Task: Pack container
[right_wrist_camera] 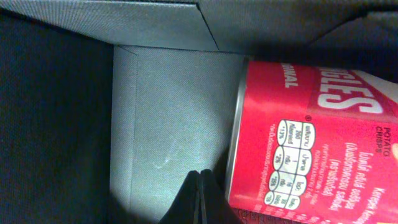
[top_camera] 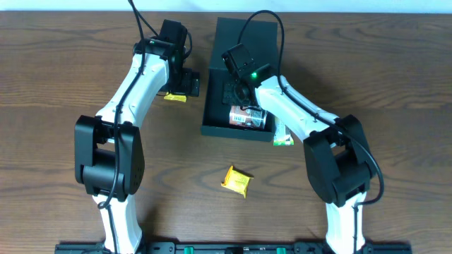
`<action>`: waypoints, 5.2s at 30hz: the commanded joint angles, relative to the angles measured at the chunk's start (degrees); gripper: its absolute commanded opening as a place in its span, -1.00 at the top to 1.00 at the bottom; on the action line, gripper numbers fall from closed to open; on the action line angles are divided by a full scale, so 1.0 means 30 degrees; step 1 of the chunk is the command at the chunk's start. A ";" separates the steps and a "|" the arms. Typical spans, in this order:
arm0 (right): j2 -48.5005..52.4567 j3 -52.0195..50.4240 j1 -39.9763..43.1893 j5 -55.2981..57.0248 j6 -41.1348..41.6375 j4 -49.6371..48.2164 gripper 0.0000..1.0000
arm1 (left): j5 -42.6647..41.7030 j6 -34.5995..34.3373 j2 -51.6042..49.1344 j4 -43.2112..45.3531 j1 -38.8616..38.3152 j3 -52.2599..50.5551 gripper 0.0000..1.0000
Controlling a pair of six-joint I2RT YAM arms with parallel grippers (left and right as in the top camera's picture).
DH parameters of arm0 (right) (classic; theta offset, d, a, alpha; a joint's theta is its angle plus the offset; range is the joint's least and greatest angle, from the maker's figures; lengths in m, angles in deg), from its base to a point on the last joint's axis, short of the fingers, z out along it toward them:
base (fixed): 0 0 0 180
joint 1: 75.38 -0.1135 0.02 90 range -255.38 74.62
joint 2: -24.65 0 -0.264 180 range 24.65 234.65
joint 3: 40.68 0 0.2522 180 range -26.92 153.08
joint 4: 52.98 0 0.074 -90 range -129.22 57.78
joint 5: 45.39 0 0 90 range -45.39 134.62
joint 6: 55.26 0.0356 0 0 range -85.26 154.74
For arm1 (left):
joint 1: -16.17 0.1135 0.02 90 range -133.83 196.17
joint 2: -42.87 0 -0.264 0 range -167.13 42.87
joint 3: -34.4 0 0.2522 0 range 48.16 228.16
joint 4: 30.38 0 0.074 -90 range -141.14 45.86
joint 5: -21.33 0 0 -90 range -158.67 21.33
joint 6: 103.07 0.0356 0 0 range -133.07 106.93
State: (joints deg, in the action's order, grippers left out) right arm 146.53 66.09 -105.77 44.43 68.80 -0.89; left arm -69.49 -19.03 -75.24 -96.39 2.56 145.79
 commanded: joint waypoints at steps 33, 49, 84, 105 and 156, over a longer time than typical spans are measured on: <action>0.0095 0.1224 -0.0503 -0.1545 0.0816 0.3351 0.97 | 0.0408 0.0044 -0.0029 -0.0211 0.0058 -0.0022 -0.95; 0.0095 0.1246 0.0466 -0.7067 0.0481 0.1537 0.97 | 0.0415 0.0058 -0.0029 -0.0379 0.0058 -0.0022 -0.93; -0.4860 0.8284 0.5537 0.2266 -0.3774 1.4156 -0.99 | 0.2463 0.2368 -0.2106 0.3759 0.0415 -0.0022 -0.83; -0.4918 0.8284 0.5515 0.2790 -0.3453 1.5730 -0.99 | 0.1574 -0.2674 -0.3257 0.5005 0.0386 -0.0029 -0.81; -0.4918 0.8276 0.5515 0.2783 -0.3446 1.5482 -0.98 | 0.1399 -0.2674 -0.0342 0.2157 0.0262 0.0306 0.17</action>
State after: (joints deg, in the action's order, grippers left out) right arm 131.78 90.48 -89.21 51.97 57.74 45.66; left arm -65.36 -26.79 -78.87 -89.26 3.61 145.81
